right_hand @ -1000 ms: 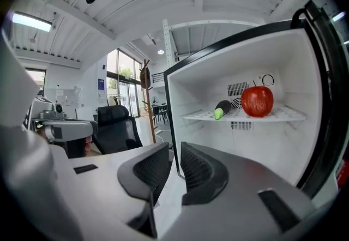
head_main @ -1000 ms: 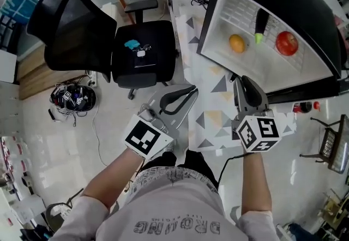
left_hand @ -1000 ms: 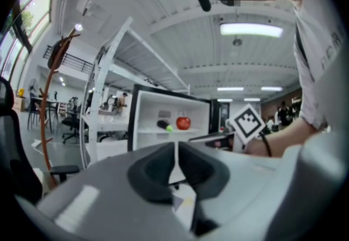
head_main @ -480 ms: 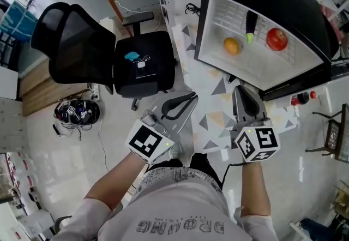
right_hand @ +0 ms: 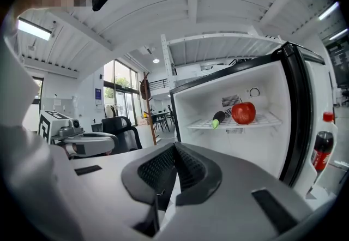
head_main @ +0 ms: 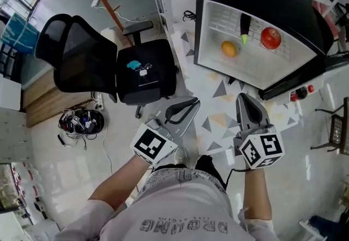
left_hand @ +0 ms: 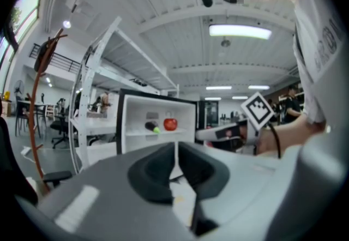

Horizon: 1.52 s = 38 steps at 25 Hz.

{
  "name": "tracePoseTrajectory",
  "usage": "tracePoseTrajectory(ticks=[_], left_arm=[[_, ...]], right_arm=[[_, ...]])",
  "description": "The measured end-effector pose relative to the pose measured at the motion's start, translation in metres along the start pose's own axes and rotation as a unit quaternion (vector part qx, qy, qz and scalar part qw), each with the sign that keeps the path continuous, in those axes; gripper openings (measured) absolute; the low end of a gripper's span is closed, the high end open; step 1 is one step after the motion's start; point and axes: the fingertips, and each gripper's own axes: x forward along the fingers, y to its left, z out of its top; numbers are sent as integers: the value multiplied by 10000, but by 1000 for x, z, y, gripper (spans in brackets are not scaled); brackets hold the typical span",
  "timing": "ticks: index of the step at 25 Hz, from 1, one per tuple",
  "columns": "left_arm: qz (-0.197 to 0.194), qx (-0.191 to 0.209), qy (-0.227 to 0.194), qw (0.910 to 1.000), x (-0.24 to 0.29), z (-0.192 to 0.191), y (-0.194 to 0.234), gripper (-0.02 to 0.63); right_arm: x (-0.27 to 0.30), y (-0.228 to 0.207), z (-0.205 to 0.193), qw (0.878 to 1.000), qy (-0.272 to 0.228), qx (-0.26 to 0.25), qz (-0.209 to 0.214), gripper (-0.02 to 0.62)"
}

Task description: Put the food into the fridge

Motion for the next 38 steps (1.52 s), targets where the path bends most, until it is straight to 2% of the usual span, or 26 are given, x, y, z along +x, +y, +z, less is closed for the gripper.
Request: tracePoseTrajectory(ticks=[3,20,38], left_arm=[[-56,64,141,9999,-2,-4,-3,23],[-36,75,17,10000,-6,3,-15,23],[-91,64,33,9999,9,6,-26,23]], right_arm=[[-7,0,-2,10000,18,25,-23,5],[-32,7,0,10000,9,6,75,3],[-41,-6,-7,9999,131,38,77,3]])
